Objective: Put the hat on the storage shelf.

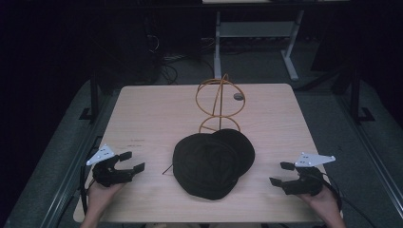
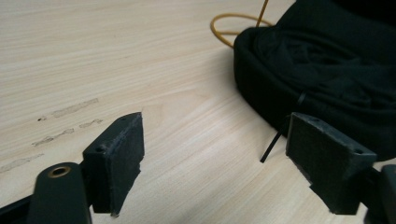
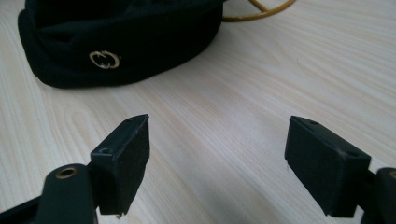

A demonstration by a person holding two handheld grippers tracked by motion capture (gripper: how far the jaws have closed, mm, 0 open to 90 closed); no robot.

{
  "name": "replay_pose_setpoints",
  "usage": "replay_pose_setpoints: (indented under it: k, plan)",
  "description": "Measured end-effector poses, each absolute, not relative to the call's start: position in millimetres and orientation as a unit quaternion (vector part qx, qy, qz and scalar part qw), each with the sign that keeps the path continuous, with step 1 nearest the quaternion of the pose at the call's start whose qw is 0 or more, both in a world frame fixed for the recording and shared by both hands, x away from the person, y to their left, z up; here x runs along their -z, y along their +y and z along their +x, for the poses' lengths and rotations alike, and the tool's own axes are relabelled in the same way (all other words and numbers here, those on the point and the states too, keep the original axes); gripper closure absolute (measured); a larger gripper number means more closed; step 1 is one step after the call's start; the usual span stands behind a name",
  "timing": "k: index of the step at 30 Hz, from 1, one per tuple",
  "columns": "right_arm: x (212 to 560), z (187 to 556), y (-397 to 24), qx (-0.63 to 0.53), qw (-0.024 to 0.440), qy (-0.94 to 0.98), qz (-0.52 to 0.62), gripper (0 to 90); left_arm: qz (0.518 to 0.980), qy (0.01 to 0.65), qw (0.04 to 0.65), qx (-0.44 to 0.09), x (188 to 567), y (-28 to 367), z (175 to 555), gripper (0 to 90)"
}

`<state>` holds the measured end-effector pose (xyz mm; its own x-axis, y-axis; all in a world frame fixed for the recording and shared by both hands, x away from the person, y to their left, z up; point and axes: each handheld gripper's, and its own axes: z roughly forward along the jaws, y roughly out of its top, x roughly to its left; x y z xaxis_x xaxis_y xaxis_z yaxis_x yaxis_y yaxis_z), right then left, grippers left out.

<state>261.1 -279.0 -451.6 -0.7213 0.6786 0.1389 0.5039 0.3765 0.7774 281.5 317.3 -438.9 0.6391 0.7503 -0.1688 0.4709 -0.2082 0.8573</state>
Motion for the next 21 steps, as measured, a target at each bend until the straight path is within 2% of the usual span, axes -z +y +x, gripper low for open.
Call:
replay_pose_setpoints:
  k: [7,21]
  plan:
    - [444,261,-269,-0.430,0.096,0.827,0.350,19.9,0.777,0.393,0.470,-0.144,443,311,282,18.2]
    - [405,264,-226,-0.442,0.095,0.845,0.285,18.8,0.786,0.390,0.455,-0.152,446,312,283,17.9]
